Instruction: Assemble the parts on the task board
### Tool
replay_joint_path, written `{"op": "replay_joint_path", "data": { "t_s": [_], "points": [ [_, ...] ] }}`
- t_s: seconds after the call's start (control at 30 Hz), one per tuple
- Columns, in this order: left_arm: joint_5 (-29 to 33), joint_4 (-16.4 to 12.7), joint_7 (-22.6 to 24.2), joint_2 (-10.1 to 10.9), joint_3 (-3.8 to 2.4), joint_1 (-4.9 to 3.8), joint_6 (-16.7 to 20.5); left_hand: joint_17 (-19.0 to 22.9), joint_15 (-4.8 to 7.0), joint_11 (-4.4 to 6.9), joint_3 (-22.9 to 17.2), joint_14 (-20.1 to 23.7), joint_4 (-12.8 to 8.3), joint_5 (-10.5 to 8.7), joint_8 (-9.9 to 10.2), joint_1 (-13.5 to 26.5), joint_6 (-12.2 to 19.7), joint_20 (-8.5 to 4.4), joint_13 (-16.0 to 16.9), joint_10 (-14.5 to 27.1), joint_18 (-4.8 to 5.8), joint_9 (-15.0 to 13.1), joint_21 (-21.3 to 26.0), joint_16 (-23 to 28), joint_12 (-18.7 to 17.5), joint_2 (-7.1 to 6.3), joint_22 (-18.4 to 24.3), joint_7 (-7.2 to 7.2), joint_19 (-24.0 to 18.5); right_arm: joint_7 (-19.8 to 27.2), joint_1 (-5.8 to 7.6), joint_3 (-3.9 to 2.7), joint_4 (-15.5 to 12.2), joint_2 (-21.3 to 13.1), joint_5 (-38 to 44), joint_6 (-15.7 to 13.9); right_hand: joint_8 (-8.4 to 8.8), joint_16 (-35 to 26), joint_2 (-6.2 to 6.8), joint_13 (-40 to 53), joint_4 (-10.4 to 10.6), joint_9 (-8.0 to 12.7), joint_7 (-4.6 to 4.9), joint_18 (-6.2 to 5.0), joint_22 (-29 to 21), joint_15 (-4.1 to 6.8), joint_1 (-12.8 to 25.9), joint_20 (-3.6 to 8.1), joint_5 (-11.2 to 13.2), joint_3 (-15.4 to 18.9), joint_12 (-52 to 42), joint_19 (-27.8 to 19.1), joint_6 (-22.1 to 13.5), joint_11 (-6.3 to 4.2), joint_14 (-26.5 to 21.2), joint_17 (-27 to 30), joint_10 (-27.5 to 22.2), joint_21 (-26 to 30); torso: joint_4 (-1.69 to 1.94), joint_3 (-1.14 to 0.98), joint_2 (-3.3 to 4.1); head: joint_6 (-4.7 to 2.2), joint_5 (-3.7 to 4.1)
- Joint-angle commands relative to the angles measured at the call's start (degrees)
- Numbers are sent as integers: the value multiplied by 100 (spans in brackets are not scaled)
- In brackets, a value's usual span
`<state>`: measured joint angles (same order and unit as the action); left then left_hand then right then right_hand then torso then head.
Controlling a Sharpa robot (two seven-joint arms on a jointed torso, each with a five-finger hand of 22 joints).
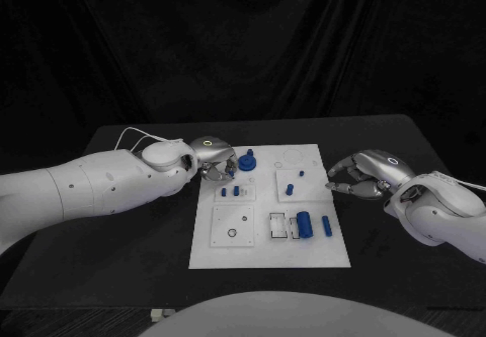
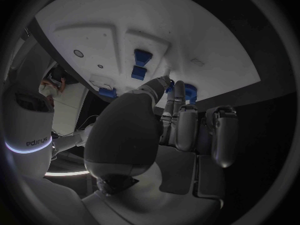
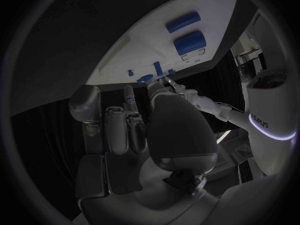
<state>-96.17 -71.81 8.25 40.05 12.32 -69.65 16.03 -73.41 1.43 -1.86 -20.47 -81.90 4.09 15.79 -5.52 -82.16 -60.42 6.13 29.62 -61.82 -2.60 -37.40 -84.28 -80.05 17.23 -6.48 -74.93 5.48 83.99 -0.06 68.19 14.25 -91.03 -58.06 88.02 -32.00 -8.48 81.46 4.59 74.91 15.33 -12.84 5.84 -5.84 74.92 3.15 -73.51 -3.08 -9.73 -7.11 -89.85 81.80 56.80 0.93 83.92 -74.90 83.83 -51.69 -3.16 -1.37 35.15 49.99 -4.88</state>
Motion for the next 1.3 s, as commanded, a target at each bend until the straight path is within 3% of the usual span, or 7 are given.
{"op": "replay_joint_path", "data": {
  "t_s": [0.03, 1.3],
  "points": [
    [1, -24, -9, -14, -4, -3, -82, 9, -17, 11, 39, 37, 9, -38, -30, 44, -53, -36, -8, -44, 95, 0, 16, 20, -34, 26, -1288, -50, 106, -74, -18, -3, -2, -1, 12, 11, 23, -19, 2, 1509, -46, 6, -4, -42, 673, -34, -65, -23, -31, 2, -15, -9, 35, 26, 401, -562, 617, 40, 3, 0, 0, 1, -10],
    [1, 86, -100, -132, -4, 28, -458, 70, -15, 14, 34, 67, 4, -51, -20, 40, -63, -37, -19, -62, 86, 10, 47, 57, -43, 30, -1277, -52, 81, -83, -24, -3, -16, -11, 12, 40, 32, -24, 2, 1509, -48, 10, -1, -43, 671, -34, -71, -23, -64, 6, -15, -11, 43, 27, 400, -558, 617, 52, 1, 1, 2, 1, -18]
  ]
}}
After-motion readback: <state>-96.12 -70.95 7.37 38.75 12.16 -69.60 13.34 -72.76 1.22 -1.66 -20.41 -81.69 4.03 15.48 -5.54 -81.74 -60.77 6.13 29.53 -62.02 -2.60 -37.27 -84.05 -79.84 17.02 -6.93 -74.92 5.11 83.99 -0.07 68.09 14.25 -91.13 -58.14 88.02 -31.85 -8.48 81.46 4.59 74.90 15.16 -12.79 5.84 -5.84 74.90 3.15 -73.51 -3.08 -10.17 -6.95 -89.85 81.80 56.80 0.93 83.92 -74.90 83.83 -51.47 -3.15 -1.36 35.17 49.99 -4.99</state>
